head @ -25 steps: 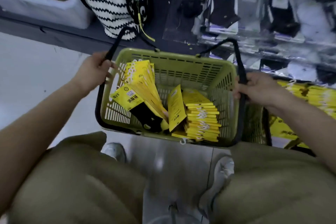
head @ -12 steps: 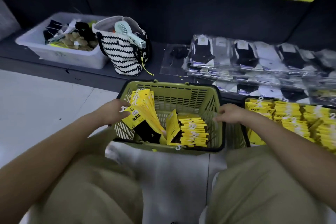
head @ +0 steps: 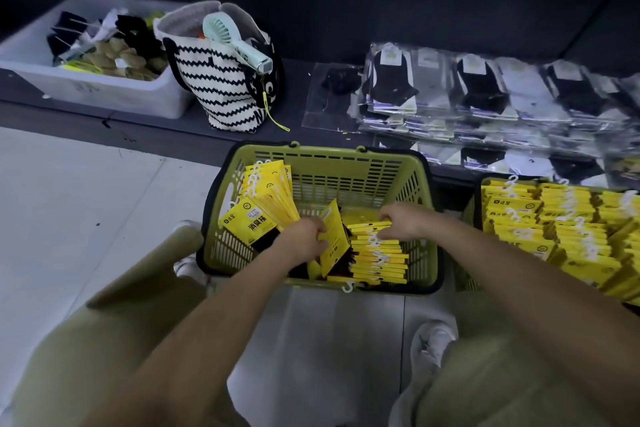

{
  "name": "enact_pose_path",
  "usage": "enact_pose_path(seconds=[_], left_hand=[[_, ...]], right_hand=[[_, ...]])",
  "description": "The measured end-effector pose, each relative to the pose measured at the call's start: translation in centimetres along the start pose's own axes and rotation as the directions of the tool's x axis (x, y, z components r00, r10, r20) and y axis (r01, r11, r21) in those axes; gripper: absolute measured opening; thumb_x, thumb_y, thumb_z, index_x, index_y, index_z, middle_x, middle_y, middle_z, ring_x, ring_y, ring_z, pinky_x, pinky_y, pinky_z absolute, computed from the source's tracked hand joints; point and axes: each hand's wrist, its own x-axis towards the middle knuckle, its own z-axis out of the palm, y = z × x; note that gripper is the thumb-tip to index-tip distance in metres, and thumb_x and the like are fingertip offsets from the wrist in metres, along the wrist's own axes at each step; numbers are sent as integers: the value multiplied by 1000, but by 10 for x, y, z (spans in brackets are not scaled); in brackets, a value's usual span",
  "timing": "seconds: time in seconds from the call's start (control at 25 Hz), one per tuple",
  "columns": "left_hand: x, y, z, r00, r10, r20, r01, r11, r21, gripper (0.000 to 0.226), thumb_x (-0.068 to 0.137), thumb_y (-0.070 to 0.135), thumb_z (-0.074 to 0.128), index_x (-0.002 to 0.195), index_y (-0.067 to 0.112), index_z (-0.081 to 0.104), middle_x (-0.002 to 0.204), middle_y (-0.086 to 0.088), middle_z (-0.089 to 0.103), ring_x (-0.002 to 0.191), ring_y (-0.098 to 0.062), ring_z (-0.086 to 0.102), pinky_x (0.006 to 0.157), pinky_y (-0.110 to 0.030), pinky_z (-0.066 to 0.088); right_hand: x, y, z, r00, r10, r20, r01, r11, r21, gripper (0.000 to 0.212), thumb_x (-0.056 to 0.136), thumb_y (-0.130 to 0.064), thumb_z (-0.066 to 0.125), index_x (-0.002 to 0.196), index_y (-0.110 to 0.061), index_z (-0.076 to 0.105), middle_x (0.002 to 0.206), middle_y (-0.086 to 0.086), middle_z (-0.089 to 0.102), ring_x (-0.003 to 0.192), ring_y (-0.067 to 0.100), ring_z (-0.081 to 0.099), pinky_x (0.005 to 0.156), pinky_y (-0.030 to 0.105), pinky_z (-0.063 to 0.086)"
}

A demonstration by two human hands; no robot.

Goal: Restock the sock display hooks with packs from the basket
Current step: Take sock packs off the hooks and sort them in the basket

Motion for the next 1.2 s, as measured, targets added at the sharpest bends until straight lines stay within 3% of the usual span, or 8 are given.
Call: enact_pose_path(seconds=[0.16,0.28,0.48,0.6,0.72,0.88,1.04,1.2], left_hand=[[25,-10,45,979,-101,174,85,991,100,54,83,37,63,127,10,47,123,-12,58,109,-29,57,86,-36,48],[34,-12,62,962,-144,230,116,984,134,63,79,47,66,123,8,43,124,-15,53,113,-32,55,90,-45,48],[41,-15,64,967,-141,214,118,986,115,53,83,42,63,121,9,44,119,-15,56,108,-35,57,87,-46,49],[30,-19,48,980,-200,-18,193,963,-187,25,88,28,58,110,14,60,98,-6,68,92,-27,63,73,-34,52],[18,-16,16,900,-249,-359,91,911,-402,18,93,27,54,85,15,64,67,7,61,70,-22,61,53,-25,40],[38,1,-25,856,-73,-512,-85,957,-278,25,94,29,53,99,10,69,87,-5,65,78,-19,57,64,-27,40],[60,24,-25,908,200,-369,-238,970,-58,30,94,28,52,118,15,65,112,-8,67,101,-25,61,81,-32,48],[67,30,8,977,211,15,-211,977,-29,35,97,28,47,130,19,54,125,-9,62,100,-28,64,77,-27,49]], right_hand=[[17,13,31,985,134,-106,-120,984,132,59,91,-35,56,143,-17,33,147,14,37,128,29,45,99,36,40],[33,23,32,966,190,-173,-155,969,193,51,93,-35,53,140,-21,38,140,14,42,117,28,52,94,36,43],[52,36,32,987,152,-58,-135,965,226,47,95,-35,48,140,-21,40,143,12,41,123,27,48,97,35,41],[55,43,36,989,146,-21,-137,962,236,42,95,-33,48,136,-20,47,139,7,48,117,23,52,94,34,44],[55,44,32,989,149,-5,-143,955,261,41,94,-30,51,134,-20,49,138,7,49,119,23,51,94,33,42],[48,43,33,992,129,13,-126,938,323,40,93,-26,55,133,-19,50,138,8,49,118,23,51,96,34,44],[46,42,32,983,182,-11,-165,916,365,45,92,-26,58,134,-15,47,136,10,49,118,24,51,92,33,42],[48,42,35,974,224,-20,-195,885,423,51,86,-24,65,130,-11,42,125,10,54,103,20,53,83,30,42]])
